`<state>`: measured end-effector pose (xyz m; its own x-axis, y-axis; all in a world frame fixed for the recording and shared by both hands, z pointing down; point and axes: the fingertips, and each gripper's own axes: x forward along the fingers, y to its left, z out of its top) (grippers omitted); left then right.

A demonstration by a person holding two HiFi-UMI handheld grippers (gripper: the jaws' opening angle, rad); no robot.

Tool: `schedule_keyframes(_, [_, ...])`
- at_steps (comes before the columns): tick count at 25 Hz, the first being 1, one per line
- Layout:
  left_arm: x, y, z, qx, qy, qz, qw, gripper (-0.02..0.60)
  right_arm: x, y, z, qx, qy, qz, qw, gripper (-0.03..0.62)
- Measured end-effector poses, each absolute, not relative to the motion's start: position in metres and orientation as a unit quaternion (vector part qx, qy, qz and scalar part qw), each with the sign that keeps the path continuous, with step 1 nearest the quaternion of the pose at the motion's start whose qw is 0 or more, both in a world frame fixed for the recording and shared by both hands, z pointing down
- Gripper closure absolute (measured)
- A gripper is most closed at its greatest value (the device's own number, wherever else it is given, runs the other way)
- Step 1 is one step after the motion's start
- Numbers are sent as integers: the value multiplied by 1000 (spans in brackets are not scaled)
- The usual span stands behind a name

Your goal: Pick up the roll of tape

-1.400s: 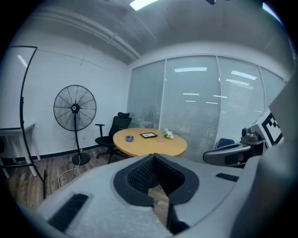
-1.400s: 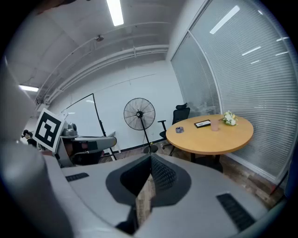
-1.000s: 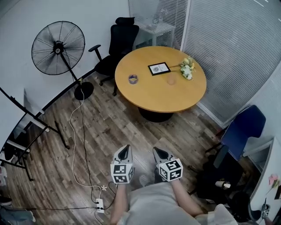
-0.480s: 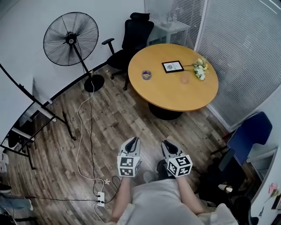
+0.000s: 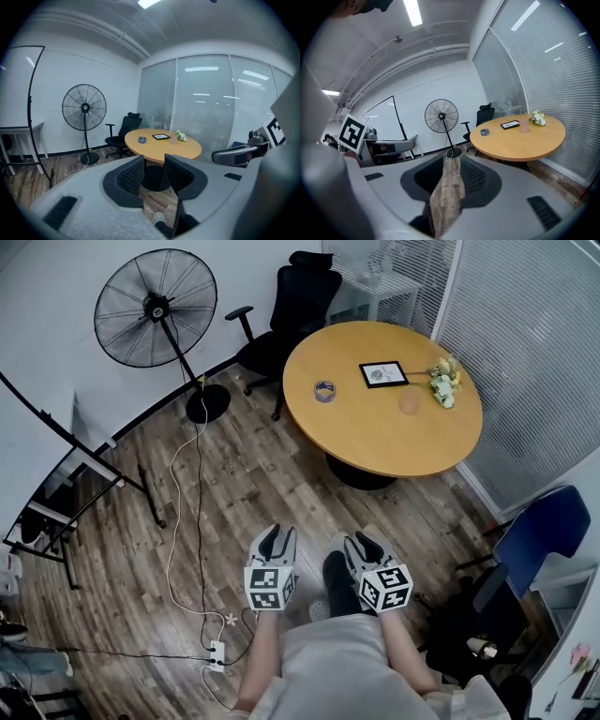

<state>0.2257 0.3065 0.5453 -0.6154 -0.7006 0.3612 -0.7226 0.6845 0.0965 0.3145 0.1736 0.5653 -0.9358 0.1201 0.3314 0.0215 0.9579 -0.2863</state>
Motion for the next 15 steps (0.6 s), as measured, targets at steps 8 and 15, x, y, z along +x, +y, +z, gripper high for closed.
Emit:
schedule_keyframes(8, [154, 283, 557, 385, -899, 29, 206, 457, 240, 143, 570, -38, -971, 151, 183, 480])
schedule_keyframes(15, [82, 241, 548, 389, -896, 36, 210, 457, 160, 103, 560, -41, -970, 153, 187, 480])
